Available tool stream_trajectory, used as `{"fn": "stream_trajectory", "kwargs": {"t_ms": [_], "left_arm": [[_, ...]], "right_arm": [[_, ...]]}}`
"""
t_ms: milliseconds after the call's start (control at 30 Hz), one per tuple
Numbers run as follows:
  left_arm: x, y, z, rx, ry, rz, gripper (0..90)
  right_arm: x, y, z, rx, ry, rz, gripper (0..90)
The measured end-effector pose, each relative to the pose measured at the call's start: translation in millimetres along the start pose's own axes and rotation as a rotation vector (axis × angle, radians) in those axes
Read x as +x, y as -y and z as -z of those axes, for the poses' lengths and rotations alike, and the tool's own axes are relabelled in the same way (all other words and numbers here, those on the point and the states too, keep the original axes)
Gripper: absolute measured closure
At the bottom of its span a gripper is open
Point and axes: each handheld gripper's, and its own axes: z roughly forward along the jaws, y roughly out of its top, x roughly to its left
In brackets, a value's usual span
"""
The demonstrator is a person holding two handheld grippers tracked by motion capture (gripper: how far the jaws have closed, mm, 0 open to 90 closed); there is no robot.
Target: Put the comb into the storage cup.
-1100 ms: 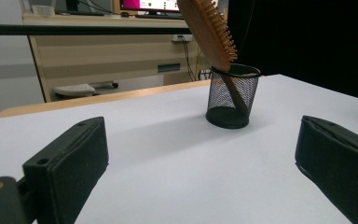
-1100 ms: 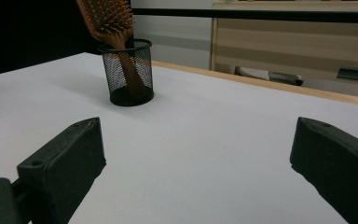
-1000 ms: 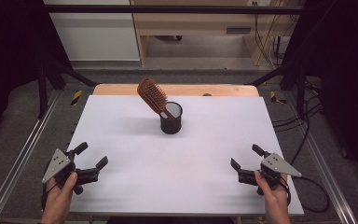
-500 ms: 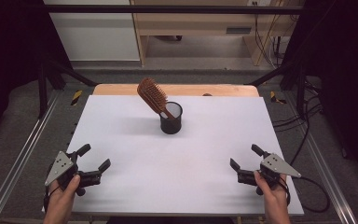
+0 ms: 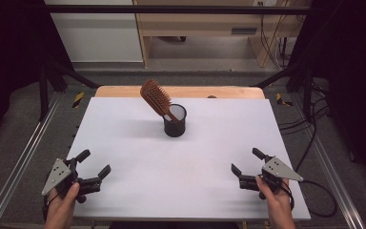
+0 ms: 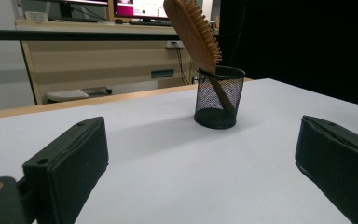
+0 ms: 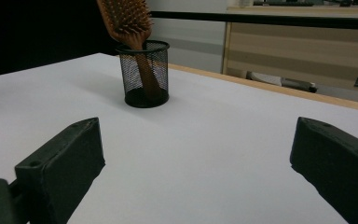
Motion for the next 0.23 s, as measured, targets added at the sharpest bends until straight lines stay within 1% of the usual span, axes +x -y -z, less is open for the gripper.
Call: {"fn": "stream_trajectory", "kwargs": {"t_ms": [67,233], "left_arm": [[0.4,-0.3,1.6,-0.006,-0.003,0.003,2.7],[0.3,0.2,-0.1,-0.001,-0.008,-0.001,2.7]], "right_arm": [[0.7,-0.1,-0.2,-0.001,-0.003,0.002,2.7],[0.5,-0.3,-0.1,-0.002,-0.001,0.000,2.7]]}}
